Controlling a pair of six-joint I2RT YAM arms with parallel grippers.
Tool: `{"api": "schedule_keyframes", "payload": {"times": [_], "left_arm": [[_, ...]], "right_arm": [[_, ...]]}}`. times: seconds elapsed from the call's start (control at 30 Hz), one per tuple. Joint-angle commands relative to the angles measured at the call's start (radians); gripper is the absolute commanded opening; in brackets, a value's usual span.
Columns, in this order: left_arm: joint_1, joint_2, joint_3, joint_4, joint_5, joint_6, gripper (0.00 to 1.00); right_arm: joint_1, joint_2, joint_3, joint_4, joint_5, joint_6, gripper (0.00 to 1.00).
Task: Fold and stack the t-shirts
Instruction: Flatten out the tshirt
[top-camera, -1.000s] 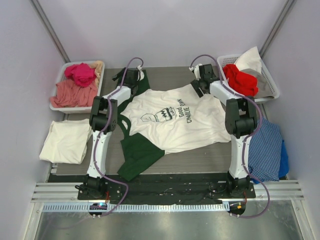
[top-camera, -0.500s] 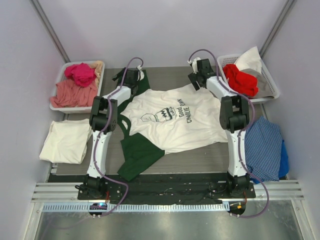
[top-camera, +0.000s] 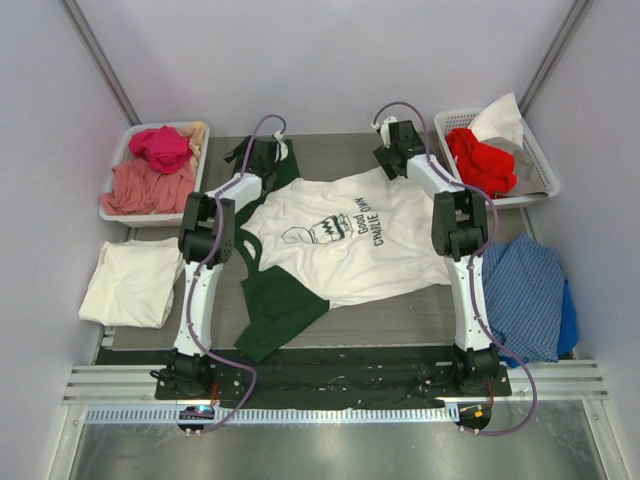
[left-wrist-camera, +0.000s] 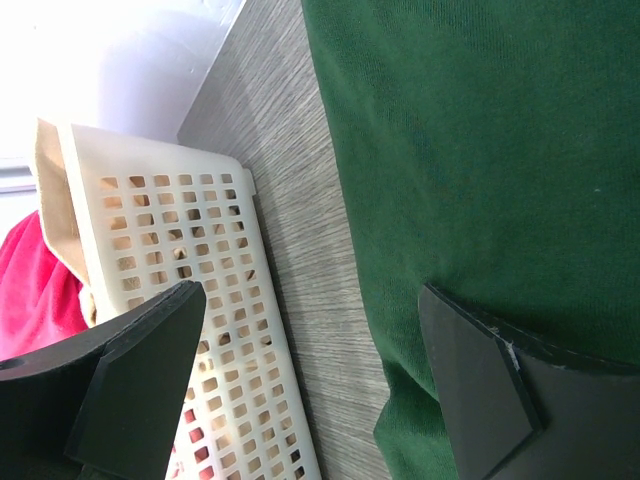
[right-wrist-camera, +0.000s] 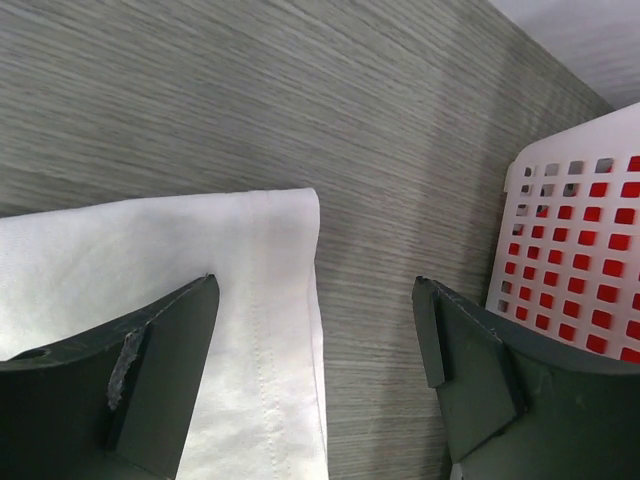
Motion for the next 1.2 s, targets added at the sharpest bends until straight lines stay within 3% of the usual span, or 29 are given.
{"api": "schedule_keyframes", "payload": {"times": [0.0, 0.7, 1.17], "left_arm": [[-0.004, -0.001, -0.021, -0.013, 0.002, 0.004, 0.94], [0.020, 0.219, 0.374, -0.005, -0.046, 0.108, 0.94], [0.023, 0.350, 0.529, 0.158, -0.006, 0.252, 0.95]], "right_arm": [[-0.009, 0.036, 0.034, 0.045, 0.057, -0.055, 0.88], [-0.078, 0.135, 0.122, 0.083, 0.149, -0.178, 0.88], [-0.077, 0.201, 0.208, 0.129, 0.148, -0.207, 0.89]]}}
